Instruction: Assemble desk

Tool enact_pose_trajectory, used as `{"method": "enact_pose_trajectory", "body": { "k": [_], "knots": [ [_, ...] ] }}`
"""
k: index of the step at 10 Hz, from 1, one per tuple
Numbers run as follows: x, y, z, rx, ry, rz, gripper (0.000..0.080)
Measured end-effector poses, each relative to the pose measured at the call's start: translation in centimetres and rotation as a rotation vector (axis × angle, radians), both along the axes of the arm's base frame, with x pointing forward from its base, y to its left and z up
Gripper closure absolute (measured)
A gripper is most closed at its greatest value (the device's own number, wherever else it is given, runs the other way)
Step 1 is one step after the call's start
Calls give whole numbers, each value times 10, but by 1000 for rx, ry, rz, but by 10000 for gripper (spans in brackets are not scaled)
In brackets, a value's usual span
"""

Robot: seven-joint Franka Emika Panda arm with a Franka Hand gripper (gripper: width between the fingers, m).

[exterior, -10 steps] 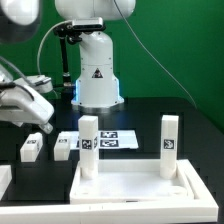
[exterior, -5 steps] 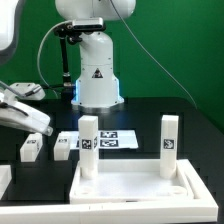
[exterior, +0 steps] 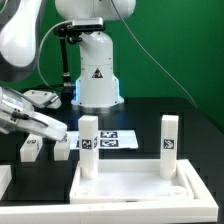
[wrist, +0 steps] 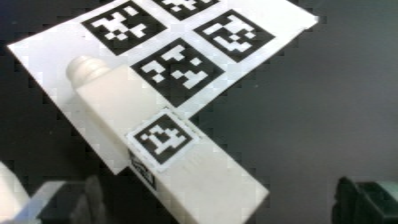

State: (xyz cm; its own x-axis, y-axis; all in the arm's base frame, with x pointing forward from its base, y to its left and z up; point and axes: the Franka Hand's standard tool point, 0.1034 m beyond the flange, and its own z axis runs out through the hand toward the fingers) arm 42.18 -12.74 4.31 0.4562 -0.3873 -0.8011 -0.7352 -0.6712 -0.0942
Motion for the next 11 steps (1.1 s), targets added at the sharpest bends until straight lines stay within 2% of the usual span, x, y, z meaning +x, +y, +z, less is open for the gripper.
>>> {"method": "enact_pose_trajectory", "body": {
  "k": [5,7,11],
  "knots": [
    [-1,15,-22,-11,0,28,151],
    [-4,15,-28,-13,6,28,151],
    [-7,21,-31,-9,13,36,151]
  ]
}}
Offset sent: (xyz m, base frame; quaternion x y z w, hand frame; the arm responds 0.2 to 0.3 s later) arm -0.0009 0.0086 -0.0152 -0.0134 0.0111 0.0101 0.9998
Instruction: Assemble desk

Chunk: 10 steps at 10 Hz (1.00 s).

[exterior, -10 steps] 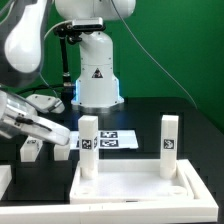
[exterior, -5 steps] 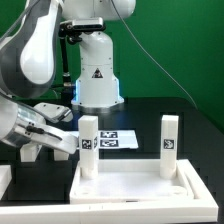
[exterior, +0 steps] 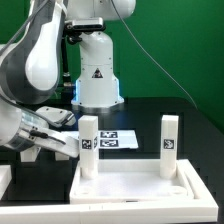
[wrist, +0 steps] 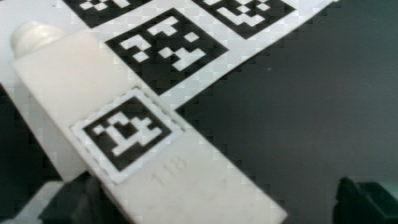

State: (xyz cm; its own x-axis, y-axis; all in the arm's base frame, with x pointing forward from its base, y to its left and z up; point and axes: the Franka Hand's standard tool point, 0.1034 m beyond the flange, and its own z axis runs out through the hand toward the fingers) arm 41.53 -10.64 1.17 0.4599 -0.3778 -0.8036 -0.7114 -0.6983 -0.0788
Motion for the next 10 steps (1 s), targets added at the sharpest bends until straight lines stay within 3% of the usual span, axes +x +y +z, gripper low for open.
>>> {"method": "enact_pose_trajectory", "body": {
  "k": [4,6,7,8,9,10],
  "knots": [
    [-1,0,-1,1,3,0,179],
    [-1,0,-1,1,3,-1,538],
    [-1,0,-1,1,3,-1,538],
    [-1,0,-1,1,3,-1,680],
    [-1,0,-1,1,3,-1,680],
    [-1,0,-1,1,3,-1,774]
  ]
}}
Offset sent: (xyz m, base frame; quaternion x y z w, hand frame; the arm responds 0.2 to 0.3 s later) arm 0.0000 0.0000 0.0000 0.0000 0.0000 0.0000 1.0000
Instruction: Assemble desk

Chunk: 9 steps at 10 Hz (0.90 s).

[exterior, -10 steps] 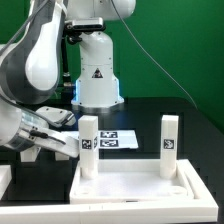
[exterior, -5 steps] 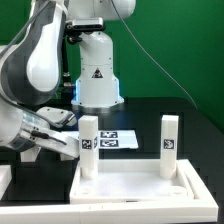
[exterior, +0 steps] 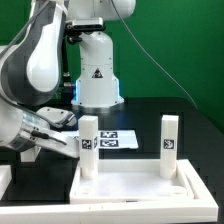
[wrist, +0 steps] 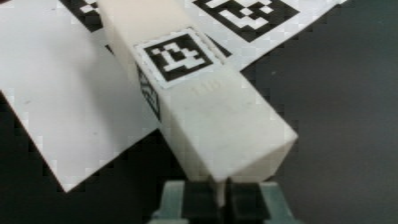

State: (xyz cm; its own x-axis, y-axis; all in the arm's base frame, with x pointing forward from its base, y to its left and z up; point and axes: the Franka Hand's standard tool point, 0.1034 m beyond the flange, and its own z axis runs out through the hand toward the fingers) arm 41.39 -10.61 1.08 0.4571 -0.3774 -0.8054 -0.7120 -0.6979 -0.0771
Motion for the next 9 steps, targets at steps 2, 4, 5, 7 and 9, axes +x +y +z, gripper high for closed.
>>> {"method": "enact_pose_trajectory", "body": {
  "k": [2,4,5,7,9],
  "knots": [
    [0,0,0,0,0,0,797],
    [5,-3,12,27,6,0,798],
    [6,-3,18,29,1,-2,798],
    [-2,0,26,36,3,-13,678],
    [-15,8,25,33,13,-19,542]
  ]
}}
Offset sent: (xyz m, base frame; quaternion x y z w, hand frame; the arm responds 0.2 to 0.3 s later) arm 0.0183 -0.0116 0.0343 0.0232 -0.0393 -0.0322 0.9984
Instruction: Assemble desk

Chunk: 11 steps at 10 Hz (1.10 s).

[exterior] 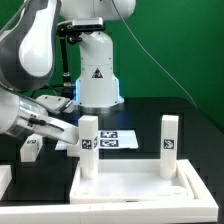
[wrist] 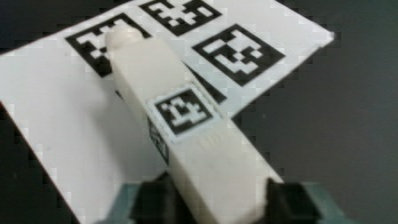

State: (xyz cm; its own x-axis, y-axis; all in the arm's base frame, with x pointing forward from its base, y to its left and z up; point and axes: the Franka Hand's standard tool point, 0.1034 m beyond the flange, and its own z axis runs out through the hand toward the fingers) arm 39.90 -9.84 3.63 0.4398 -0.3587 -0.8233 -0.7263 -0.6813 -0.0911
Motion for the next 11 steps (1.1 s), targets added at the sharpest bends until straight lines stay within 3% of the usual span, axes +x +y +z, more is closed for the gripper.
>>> {"method": "enact_pose_trajectory", "body": {
  "k": [1,2,3,4,7,10,11],
  "knots": [
    [-4,7,-1,-1,4,7,361],
    [-6,14,-4,-2,9,16,232],
    [-6,19,-7,-10,10,25,232],
    [-6,22,-10,-9,12,33,167],
    [-12,18,-24,-11,23,34,151],
    [-13,19,-26,-12,26,36,151],
    [-13,19,-26,-12,26,36,277]
  ]
}}
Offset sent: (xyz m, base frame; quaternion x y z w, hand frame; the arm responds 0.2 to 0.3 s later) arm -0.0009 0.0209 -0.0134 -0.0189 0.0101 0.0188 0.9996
